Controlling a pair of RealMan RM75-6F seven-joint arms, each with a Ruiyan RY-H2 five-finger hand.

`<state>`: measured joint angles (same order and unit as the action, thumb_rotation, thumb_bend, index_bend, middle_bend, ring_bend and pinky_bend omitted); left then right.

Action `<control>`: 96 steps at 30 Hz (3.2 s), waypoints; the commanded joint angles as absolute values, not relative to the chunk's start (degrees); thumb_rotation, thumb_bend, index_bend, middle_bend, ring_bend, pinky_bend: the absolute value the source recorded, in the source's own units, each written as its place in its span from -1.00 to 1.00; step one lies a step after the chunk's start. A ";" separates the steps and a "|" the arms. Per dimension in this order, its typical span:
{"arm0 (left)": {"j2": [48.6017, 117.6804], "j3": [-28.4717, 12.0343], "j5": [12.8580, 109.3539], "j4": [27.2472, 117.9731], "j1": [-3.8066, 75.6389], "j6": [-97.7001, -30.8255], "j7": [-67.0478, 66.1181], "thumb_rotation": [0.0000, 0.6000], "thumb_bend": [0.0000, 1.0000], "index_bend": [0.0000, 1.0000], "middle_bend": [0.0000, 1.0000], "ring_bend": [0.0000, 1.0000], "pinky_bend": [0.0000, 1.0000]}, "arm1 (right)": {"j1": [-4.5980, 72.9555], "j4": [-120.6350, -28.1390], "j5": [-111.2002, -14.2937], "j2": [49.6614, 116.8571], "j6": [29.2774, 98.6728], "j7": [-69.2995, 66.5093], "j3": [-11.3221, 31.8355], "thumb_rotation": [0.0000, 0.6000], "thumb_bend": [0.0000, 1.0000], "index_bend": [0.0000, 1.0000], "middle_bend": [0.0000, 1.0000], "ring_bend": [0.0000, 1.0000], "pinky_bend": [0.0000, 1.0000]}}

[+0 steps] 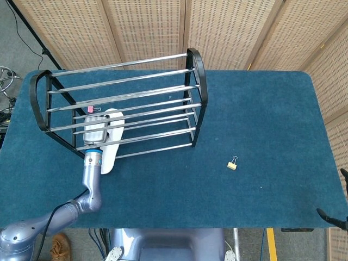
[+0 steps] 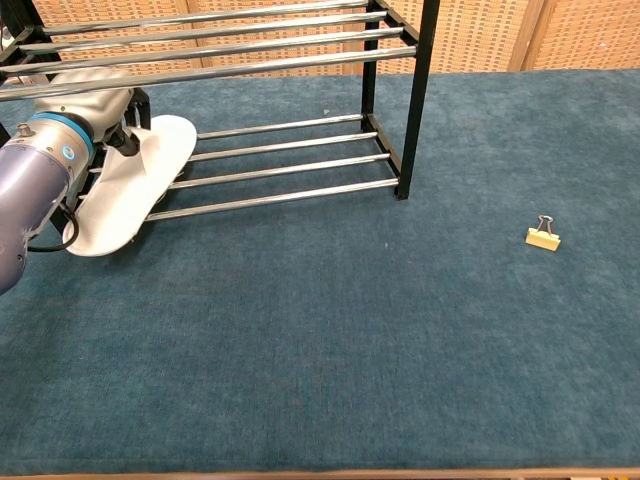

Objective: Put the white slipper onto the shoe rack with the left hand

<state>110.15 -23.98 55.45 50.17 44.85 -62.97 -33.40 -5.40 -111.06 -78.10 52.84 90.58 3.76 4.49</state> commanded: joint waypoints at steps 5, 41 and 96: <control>109.81 -23.09 54.81 50.70 44.79 -62.05 -33.78 1.00 0.03 0.28 0.14 -0.15 -0.08 | -5.47 -111.12 -78.02 52.80 90.69 3.73 4.48 1.00 -1.00 -1.00 -1.00 -1.00 -1.00; 104.60 -18.59 52.03 62.37 43.18 -65.73 -43.49 1.00 -0.54 -0.19 -0.24 -0.32 -0.08 | -5.39 -111.42 -77.89 52.72 90.55 3.79 4.39 1.00 -1.00 -1.00 -1.00 -1.00 -1.00; 103.86 -15.64 53.04 67.94 42.51 -70.42 -49.37 1.00 -0.55 -0.18 -0.24 -0.29 -0.08 | -5.58 -111.99 -77.98 52.33 90.64 3.63 4.16 1.00 -1.00 -1.00 -1.00 -1.00 -1.00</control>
<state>103.86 -15.66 53.10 67.91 42.51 -70.45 -49.31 -5.58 -111.99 -77.98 52.33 90.65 3.62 4.16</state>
